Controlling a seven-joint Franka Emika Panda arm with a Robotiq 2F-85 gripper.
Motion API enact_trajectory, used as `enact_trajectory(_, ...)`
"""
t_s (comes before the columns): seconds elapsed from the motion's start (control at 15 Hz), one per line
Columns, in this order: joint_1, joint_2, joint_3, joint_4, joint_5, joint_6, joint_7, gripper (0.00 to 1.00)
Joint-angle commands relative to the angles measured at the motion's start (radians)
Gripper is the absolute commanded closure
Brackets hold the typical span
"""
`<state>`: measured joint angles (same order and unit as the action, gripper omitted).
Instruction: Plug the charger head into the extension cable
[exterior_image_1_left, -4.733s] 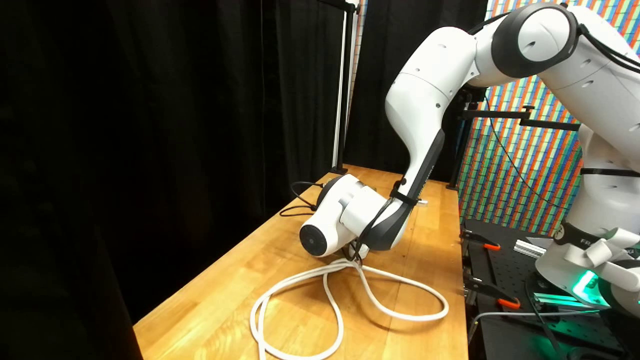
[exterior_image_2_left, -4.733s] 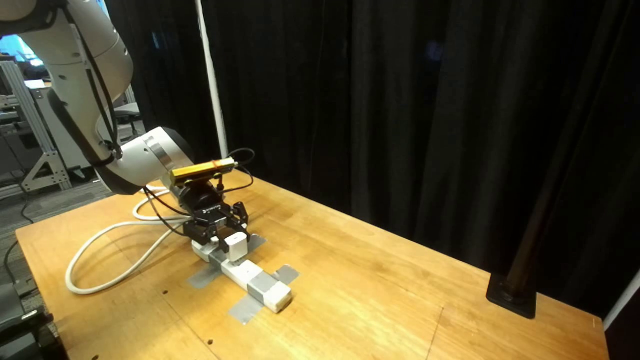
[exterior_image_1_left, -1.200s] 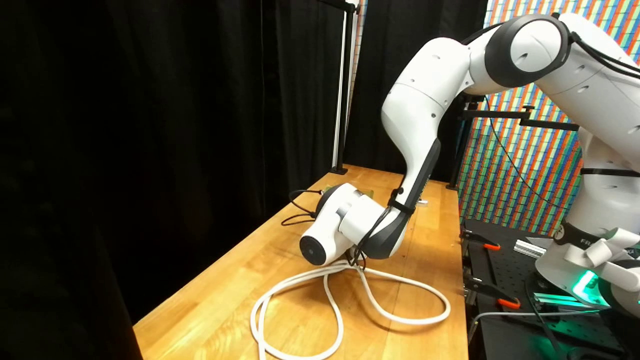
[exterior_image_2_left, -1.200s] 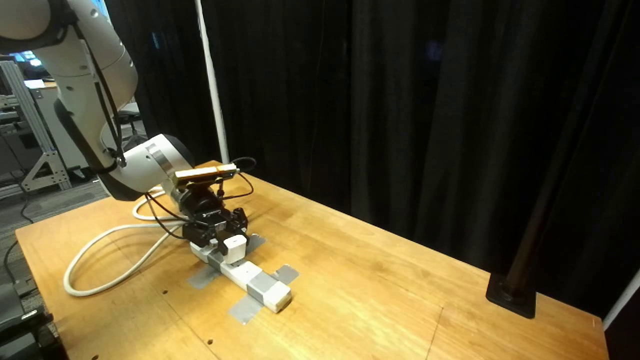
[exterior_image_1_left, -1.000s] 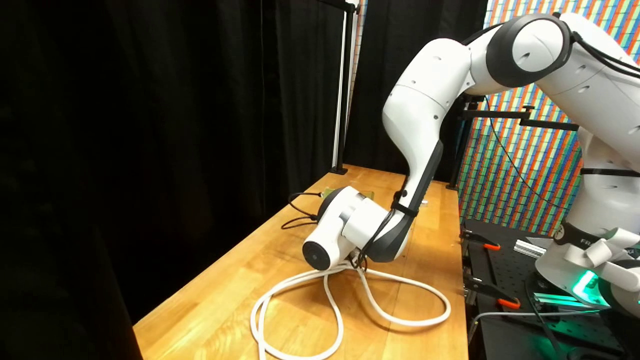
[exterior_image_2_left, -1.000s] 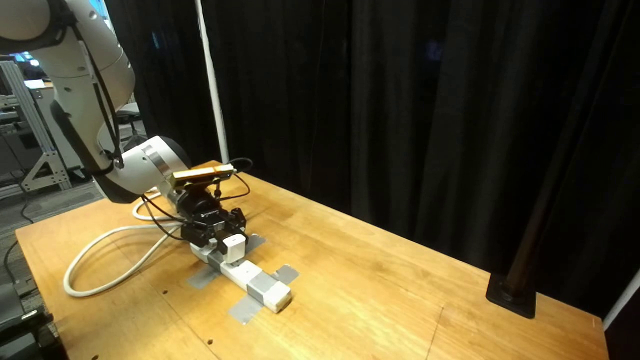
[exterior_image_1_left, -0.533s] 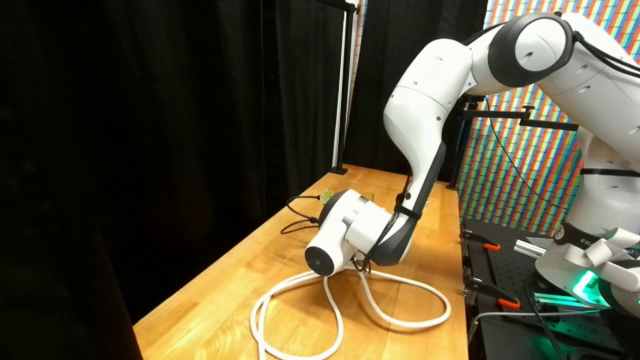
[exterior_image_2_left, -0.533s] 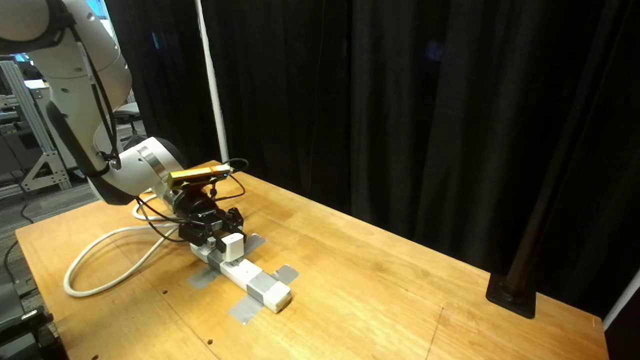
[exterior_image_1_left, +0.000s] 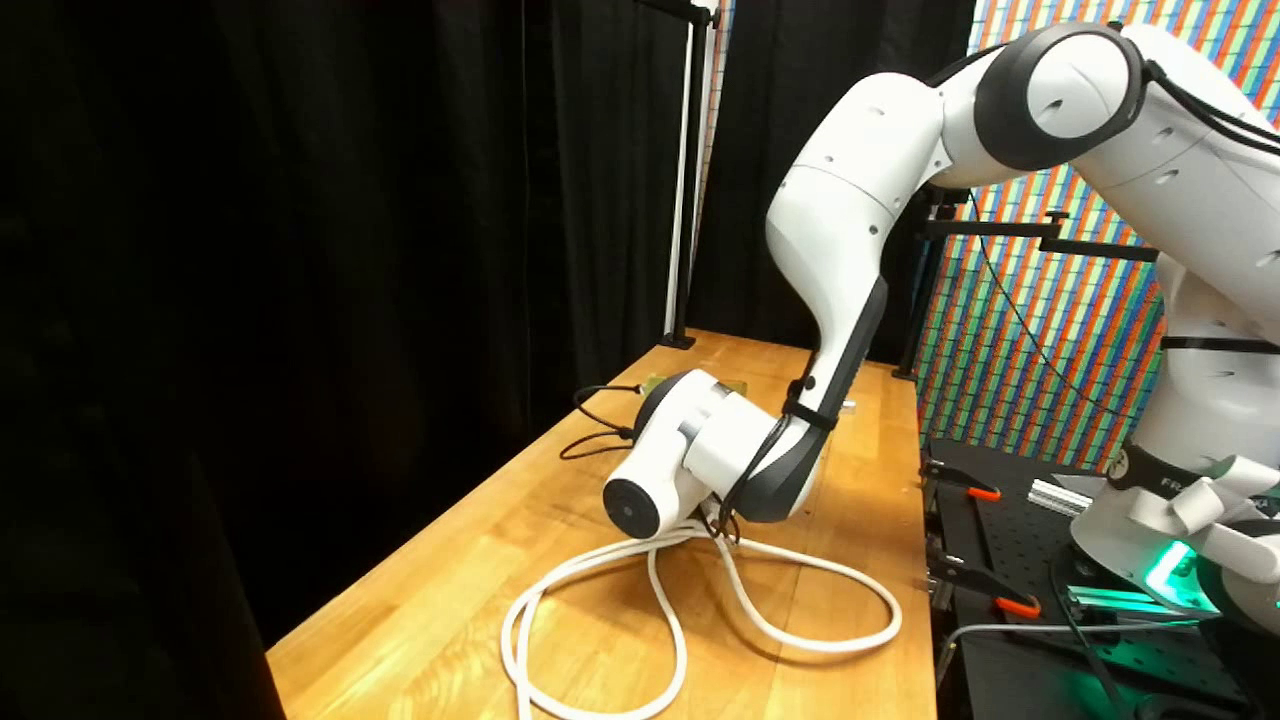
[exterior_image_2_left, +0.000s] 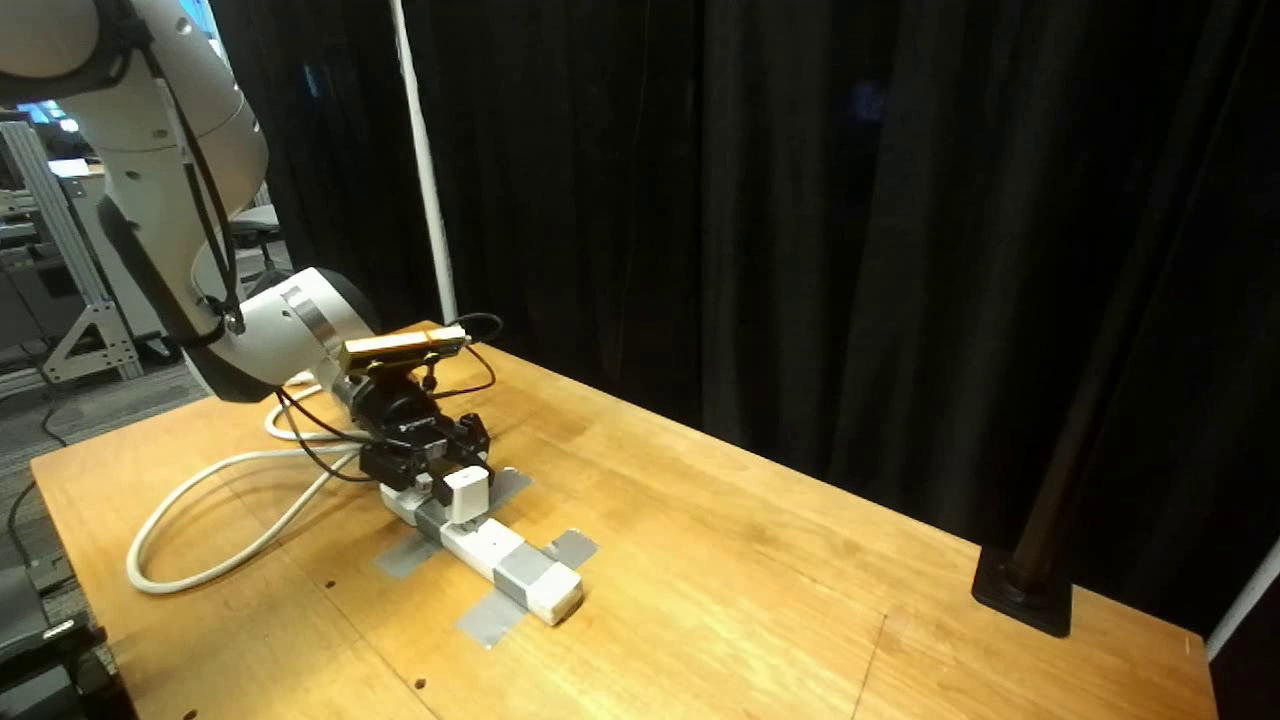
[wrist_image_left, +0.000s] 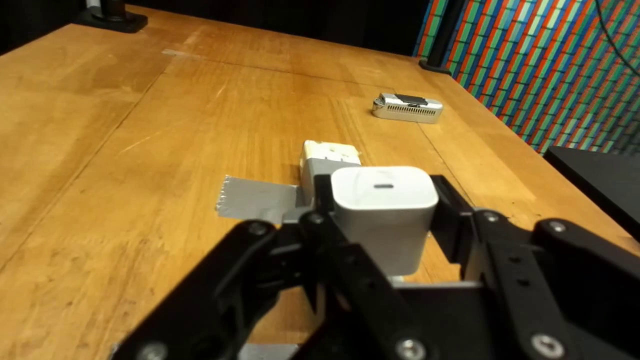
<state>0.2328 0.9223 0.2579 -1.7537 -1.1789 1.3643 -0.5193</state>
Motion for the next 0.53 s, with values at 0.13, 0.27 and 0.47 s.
enact_trajectory(0.13,-0.029,-0.038,0.028,-0.022,0.091,0.036,0.005,0.77)
enact_trajectory(0.27,-0.029,-0.050,0.025,-0.022,0.097,0.042,0.009,0.77)
enact_trajectory(0.47,-0.034,-0.075,0.022,-0.033,0.106,0.048,0.009,0.77)
